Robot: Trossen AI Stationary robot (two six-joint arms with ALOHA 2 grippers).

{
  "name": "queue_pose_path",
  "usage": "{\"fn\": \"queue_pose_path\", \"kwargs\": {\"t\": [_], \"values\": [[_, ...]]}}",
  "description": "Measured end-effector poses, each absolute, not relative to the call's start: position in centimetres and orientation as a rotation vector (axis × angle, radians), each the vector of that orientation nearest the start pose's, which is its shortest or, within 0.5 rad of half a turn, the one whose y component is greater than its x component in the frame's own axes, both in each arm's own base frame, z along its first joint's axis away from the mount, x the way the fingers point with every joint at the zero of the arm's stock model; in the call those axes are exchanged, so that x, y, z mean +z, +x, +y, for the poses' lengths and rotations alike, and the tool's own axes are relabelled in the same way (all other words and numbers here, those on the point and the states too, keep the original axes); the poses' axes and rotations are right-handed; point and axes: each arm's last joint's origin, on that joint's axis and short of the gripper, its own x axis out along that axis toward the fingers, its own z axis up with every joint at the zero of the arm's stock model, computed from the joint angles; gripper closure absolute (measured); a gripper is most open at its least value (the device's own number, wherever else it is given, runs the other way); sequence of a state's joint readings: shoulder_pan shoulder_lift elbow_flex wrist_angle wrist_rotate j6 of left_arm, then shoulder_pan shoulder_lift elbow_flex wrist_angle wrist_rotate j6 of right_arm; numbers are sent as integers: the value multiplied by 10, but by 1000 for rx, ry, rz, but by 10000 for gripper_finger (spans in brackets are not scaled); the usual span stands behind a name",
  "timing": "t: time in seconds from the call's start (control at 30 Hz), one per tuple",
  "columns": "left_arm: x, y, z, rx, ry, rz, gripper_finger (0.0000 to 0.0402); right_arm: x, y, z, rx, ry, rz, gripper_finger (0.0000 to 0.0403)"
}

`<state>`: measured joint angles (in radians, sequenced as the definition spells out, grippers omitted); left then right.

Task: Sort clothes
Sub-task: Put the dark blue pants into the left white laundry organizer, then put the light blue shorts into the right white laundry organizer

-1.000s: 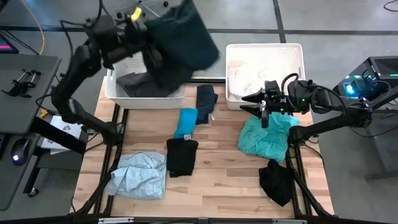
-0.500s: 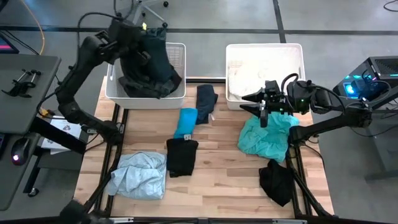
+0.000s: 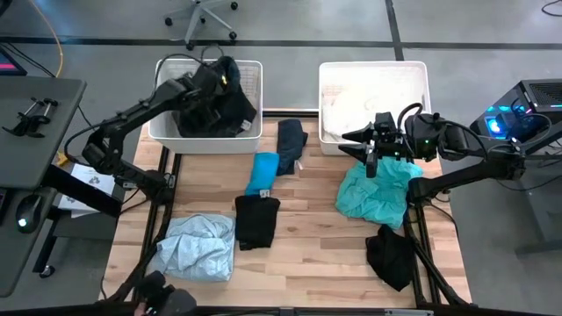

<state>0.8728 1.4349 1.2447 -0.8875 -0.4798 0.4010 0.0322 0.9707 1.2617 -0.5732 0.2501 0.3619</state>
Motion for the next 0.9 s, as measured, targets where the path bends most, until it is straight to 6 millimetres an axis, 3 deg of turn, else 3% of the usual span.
{"fn": "queue_pose_path", "kwargs": {"t": [0.17,0.27,0.37,0.47,0.63,0.73,0.9], "values": [[291,160,221,955,-97,1351,290,422,181,-1,-265,322,237,226],[309,156,216,937,-137,1394,243,422,181,-1,-265,322,237,226],[341,155,208,943,-146,1384,213,422,180,-2,-279,320,238,226],[377,153,197,988,-197,1312,204,419,179,-2,-300,311,267,226],[432,151,180,993,-276,1051,203,405,180,1,-235,313,423,226],[454,153,169,935,-279,879,202,391,183,8,-158,338,588,226],[472,166,150,738,-260,670,202,362,187,21,-146,346,900,226]]}}
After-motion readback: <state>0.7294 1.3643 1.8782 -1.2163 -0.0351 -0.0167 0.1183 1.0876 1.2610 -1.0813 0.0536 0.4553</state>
